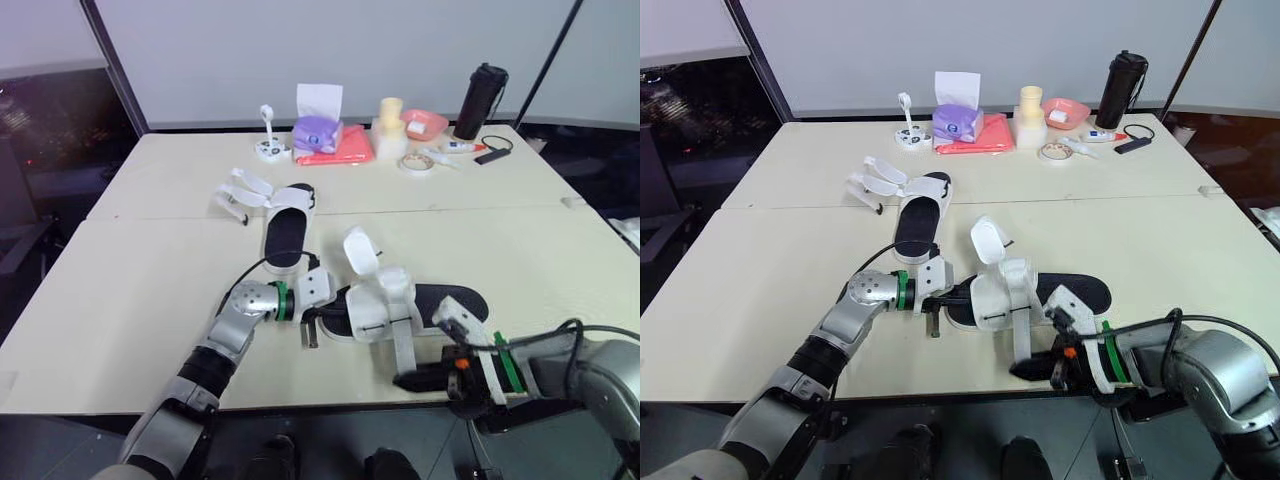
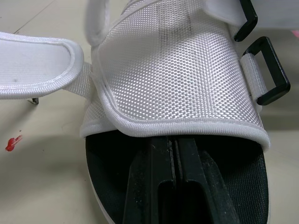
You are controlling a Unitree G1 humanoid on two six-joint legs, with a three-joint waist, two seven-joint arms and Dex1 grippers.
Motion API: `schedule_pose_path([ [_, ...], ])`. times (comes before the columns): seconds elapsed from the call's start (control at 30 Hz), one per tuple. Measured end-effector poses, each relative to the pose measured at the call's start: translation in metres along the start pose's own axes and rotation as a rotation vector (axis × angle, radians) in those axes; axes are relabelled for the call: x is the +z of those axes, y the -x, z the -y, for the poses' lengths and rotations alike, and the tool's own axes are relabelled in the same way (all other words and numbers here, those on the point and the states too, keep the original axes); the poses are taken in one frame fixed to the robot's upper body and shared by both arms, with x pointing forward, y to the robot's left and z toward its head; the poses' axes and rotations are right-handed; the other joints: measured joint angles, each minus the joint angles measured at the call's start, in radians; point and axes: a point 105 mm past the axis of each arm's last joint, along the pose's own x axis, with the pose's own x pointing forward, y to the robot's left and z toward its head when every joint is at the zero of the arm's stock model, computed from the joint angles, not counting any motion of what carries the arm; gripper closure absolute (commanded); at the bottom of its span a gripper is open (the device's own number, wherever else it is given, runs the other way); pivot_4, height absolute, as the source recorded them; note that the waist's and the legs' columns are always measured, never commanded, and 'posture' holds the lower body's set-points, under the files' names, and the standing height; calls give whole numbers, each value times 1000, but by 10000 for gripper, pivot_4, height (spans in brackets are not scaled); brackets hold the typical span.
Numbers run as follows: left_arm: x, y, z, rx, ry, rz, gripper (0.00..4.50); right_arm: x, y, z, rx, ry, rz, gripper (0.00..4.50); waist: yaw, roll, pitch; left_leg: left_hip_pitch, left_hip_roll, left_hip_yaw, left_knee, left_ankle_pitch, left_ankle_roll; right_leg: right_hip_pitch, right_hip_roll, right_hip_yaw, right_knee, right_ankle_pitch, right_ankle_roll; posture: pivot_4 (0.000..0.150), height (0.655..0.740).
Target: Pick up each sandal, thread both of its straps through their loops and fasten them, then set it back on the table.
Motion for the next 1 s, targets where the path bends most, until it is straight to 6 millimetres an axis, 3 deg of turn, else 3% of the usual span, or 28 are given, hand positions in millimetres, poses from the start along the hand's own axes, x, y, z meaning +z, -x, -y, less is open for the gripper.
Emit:
schedule_pose_path([
  [0.2, 0, 0, 0, 0, -1, 1, 45000, -13, 2, -10, 7, 112, -66, 44569, 1, 0, 0, 0, 0, 0, 0, 0, 0, 0, 0, 0, -1, 0, 0, 1500, 7344],
  [0.33, 0, 0, 0, 1, -1, 1, 45000, -9, 7, -12, 0, 172, -60, 44569, 1, 0, 0, 0, 0, 0, 0, 0, 0, 0, 0, 0, -1, 0, 0, 1500, 7344],
  [0.5, 0, 0, 0, 0, -2, 2, 45000, 10, 24, -12, -58, 265, -33, 44569, 1, 0, 0, 0, 0, 0, 0, 0, 0, 0, 0, 0, -1, 0, 0, 1500, 7344],
  [0.7, 0, -1, 0, -2, -3, 6, 45000, 55, 38, -19, -67, 397, 62, 44569, 1, 0, 0, 0, 0, 0, 0, 0, 0, 0, -1, 0, -2, 0, 0, 1500, 7344],
  [0.83, 0, -3, 0, -4, -4, 10, 45000, 83, 40, -2, -102, 391, 137, 44569, 3, -1, 0, -1, 0, 0, 0, 0, 0, 0, -1, 0, -3, 0, 0, 1500, 7344],
  [1.0, 1, -3, 0, -5, -6, 12, 45000, 88, 33, 20, -125, 325, 137, 44569, 1, 0, 0, -1, -1, 0, -1, 0, 0, -1, -2, 0, -2, 0, 0, 1500, 7344],
])
